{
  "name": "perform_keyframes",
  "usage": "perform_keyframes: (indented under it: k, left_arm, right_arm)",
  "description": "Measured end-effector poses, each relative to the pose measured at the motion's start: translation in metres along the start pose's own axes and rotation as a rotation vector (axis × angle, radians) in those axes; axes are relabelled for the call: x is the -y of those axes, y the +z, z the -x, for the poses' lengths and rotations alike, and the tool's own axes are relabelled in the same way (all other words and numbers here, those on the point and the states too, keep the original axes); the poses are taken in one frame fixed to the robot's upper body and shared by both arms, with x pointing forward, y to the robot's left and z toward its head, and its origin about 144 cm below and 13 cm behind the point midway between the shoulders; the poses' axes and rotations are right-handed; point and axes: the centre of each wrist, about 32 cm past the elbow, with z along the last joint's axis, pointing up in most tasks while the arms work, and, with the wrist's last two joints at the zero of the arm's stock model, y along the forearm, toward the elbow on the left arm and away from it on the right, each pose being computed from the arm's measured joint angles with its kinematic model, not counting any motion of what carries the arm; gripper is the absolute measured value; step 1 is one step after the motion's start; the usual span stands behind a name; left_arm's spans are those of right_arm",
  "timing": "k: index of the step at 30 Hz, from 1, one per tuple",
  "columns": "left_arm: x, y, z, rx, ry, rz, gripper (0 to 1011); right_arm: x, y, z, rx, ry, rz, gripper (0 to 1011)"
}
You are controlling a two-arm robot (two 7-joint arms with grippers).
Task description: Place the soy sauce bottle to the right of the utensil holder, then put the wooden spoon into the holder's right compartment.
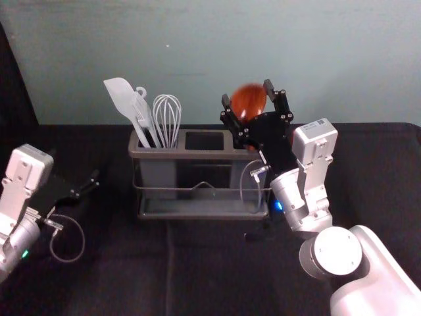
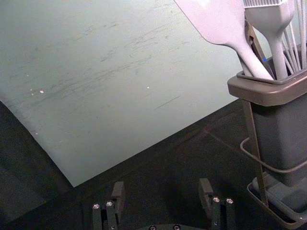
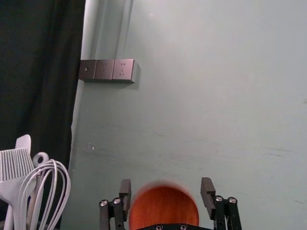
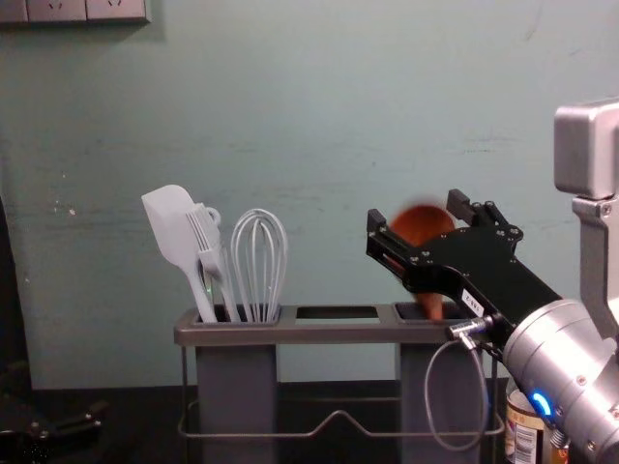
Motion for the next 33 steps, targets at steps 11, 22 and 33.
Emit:
perform_keyframes:
  k: [11, 22, 33]
  left_arm:
    - [0.000, 0.000, 0.000, 0.000, 0.000, 0.000, 1011]
    - [0.000, 0.000, 0.000, 0.000, 0.000, 0.000, 1012]
    - [0.000, 0.000, 0.000, 0.000, 0.000, 0.000, 1012]
  right_arm:
    - [-0.004, 0.010, -0.002, 0.004, -0.005, -0.040, 1004]
    - [-0.013, 0.053, -0.022, 0.062, -0.016, -0.144, 1004]
    - [-0.011, 0.085, -0.062, 0.150, -0.065, -0.083, 1004]
